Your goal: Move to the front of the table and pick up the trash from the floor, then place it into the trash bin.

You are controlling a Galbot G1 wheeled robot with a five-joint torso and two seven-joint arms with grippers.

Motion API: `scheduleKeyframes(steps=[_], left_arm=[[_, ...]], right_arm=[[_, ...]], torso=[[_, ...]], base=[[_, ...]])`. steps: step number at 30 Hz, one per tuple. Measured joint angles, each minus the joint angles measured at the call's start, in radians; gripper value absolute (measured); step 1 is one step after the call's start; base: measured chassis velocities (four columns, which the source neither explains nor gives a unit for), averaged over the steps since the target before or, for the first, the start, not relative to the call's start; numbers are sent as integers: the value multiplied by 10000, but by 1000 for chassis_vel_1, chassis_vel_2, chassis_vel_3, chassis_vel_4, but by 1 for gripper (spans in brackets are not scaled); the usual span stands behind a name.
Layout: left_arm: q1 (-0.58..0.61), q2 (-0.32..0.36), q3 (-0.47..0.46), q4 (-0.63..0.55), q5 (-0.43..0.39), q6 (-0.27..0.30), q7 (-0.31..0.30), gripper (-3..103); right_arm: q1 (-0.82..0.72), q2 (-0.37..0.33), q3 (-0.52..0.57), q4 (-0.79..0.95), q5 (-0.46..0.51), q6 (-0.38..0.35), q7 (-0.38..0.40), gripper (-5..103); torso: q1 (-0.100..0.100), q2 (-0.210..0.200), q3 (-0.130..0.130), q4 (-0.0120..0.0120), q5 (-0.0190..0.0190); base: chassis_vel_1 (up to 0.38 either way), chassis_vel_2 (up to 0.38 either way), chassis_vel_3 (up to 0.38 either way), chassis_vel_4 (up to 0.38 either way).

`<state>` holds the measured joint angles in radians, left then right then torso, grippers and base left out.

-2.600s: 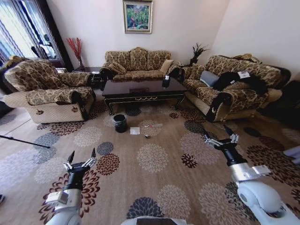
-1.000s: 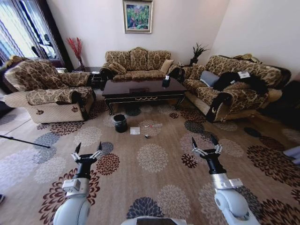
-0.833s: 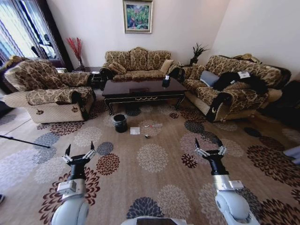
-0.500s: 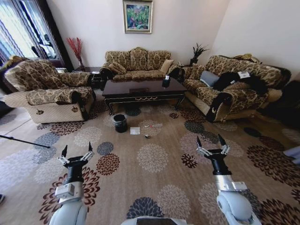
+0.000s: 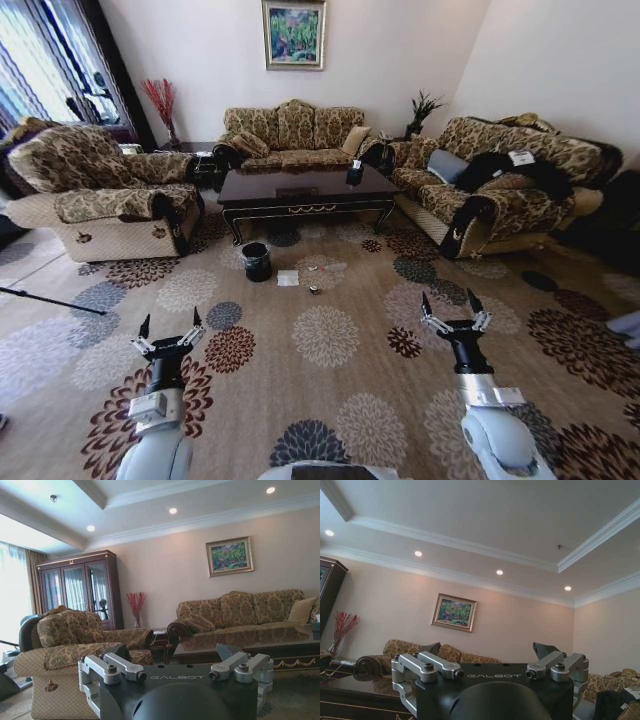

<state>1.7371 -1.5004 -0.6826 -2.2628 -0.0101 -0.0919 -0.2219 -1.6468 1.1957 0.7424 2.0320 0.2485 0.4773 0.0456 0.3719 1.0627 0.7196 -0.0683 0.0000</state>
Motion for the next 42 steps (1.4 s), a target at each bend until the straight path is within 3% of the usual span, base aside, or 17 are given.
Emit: scheduleKeyframes(steps=[17,42], left_arm=[[111,2,23,-28,-12,-14,10,100],[154,-90,47,211,226,-405,333,100]], right_arm=[[92,161,-32,-138,24,3,103,100],[193,226,-28,-271,18,21,216,100]], torso=[[-397,-896,-498,0,0],[-836,-1886,-1048,1,0]], base=[[0,0,0,0],[11,6,9,7]])
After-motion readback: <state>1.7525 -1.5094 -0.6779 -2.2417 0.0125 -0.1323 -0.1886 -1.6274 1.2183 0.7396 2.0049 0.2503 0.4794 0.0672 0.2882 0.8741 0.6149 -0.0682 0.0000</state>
